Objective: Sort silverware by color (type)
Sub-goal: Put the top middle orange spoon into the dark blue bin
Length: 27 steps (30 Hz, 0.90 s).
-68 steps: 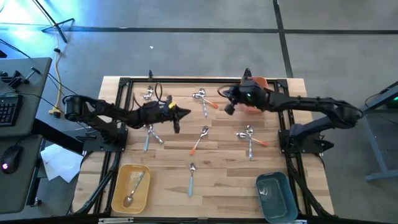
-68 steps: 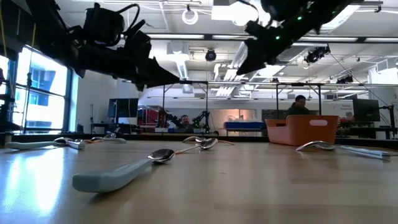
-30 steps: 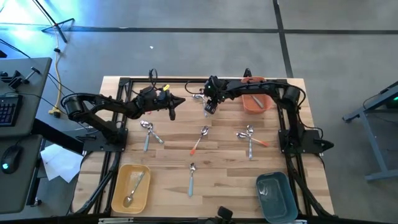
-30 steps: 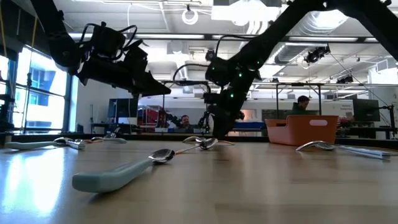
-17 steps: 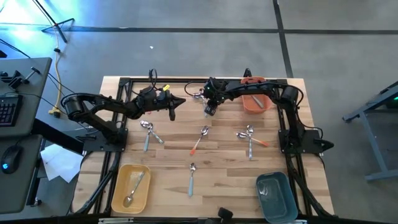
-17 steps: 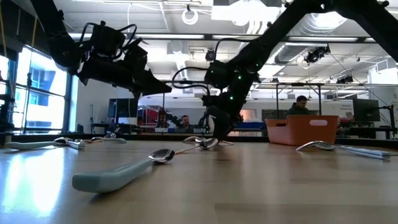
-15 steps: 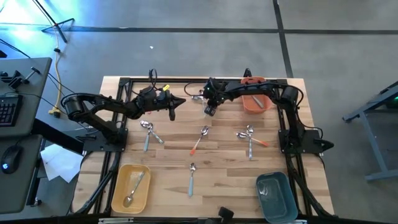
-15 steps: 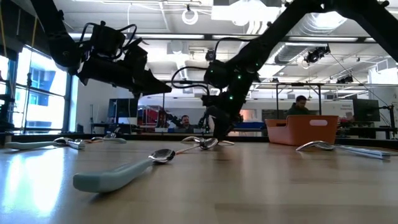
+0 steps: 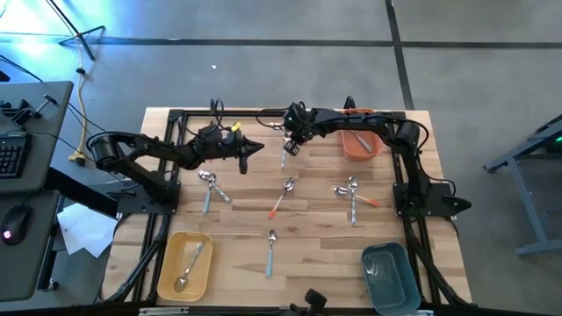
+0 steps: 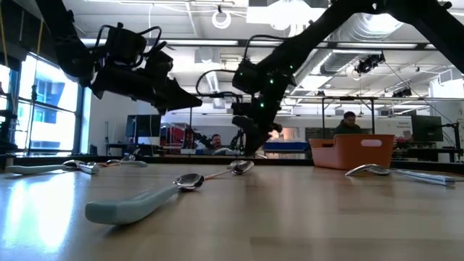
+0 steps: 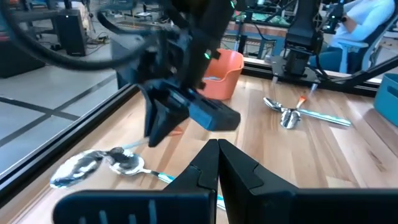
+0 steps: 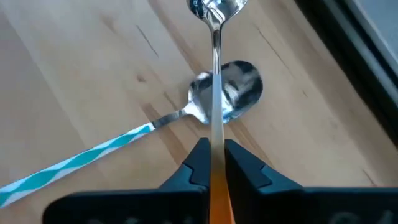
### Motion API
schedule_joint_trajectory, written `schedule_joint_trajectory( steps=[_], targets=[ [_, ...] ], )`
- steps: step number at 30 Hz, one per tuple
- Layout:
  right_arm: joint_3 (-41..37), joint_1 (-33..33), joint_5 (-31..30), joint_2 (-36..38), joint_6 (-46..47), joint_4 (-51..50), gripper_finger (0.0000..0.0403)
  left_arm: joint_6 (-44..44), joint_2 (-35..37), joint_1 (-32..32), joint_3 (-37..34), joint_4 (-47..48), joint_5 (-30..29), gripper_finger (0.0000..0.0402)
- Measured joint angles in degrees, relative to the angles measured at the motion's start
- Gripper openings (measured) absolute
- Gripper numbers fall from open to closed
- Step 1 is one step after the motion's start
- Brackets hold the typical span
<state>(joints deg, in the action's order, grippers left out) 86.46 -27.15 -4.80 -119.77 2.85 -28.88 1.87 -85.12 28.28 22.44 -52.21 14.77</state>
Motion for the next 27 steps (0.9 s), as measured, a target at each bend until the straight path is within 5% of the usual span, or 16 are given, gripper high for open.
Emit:
schedule_joint_trajectory(
  steps=[6, 13, 19, 27],
  targets=[
    [2.86, 4.47, -0.23, 4.18, 2.11, -7.35, 0.0012, -0.02, 0.0, -1.95, -0.21, -0.35, -0.25, 0.0],
    [-10.69, 12.31, -4.6, 15.5, 13.03, -5.32, 0.0009, -0.08, 0.0, -2.91, -3.29, -6.19, -0.36, 0.0],
    [-21.74, 23.38, -10.16, 27.11, 29.49, -8.81, 0.0004, 0.44, 0.0, -2.9, -4.87, -7.96, -0.43, 0.0],
    [-23.62, 43.79, -17.2, 37.27, 57.67, -27.25, 0.0001, -3.95, 0.0, -4.06, -4.87, -8.4, -0.49, 0.0]
  ],
)
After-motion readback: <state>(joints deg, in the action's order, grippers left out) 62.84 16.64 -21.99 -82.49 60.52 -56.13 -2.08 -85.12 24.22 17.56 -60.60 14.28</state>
